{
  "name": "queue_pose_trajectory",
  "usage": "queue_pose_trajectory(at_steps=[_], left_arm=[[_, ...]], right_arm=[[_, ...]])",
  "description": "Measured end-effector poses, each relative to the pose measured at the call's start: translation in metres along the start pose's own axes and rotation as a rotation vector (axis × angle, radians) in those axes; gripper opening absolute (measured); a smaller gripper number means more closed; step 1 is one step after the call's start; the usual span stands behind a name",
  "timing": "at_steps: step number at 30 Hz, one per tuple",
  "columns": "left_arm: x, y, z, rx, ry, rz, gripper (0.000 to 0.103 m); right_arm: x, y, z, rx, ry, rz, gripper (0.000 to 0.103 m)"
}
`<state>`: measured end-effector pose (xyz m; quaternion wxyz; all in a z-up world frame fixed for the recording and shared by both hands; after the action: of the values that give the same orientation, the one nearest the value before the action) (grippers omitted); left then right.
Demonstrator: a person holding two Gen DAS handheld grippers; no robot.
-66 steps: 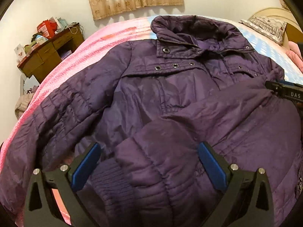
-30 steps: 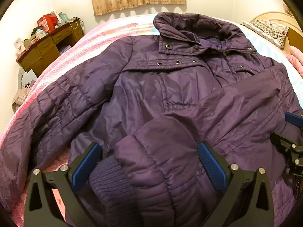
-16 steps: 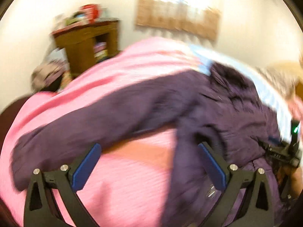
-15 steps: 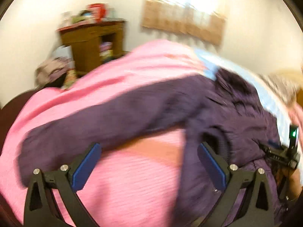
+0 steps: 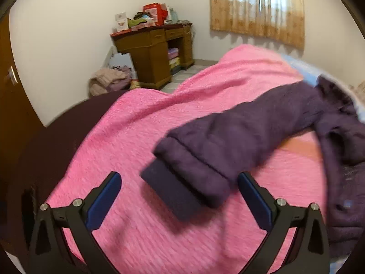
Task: Fold large clothes
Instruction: 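Grasp the ribbed cuff of the other sleeve with the left gripper, then lift the held sleeve and fold it across the jacket body with the left gripper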
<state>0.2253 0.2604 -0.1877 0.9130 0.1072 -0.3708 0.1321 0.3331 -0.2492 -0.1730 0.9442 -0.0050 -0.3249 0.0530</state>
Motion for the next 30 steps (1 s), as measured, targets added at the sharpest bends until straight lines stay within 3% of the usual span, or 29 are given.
queue_pose_trajectory(at_steps=[6, 11, 12, 14, 17, 21, 26, 30], left_arm=[[0.010, 0.011, -0.039, -0.100, 0.061, 0.055, 0.100], [0.010, 0.015, -0.045, -0.274, 0.100, 0.175, 0.064], [0.012, 0.016, -0.042, -0.279, 0.089, 0.177, 0.060], [0.013, 0.013, -0.032, -0.280, 0.065, 0.163, 0.044], [0.023, 0.008, -0.016, -0.304, 0.020, 0.152, 0.030], [0.045, 0.007, -0.003, -0.371, -0.010, 0.194, 0.027], [0.077, 0.005, 0.014, -0.509, -0.023, 0.339, 0.026], [0.105, -0.008, 0.034, -0.558, -0.064, 0.386, 0.026]], right_arm=[[0.000, -0.001, 0.000, 0.002, -0.003, -0.005, 0.087], [0.000, -0.001, 0.000, 0.002, -0.003, -0.004, 0.087], [0.000, -0.001, 0.000, 0.001, -0.003, -0.004, 0.087], [0.000, -0.001, 0.000, -0.001, -0.004, -0.002, 0.087], [0.000, -0.002, 0.001, -0.003, -0.005, -0.002, 0.087], [0.000, -0.001, 0.001, -0.001, -0.005, -0.003, 0.087], [-0.001, -0.002, 0.001, 0.001, -0.006, -0.004, 0.088], [0.000, -0.002, 0.002, 0.005, -0.010, -0.009, 0.088]])
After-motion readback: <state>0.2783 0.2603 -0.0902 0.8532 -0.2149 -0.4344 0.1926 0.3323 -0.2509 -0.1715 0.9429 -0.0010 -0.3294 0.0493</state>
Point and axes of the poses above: each gripper's, at about its wrist camera, not at the fingertips, and z roughly against the way its jaws point, y to its left, x to its top, the point moved 7 cm from there along -z, roughly the way its jaws point, and after that the axes turned 1 degree about y, right-handed, at the moved point
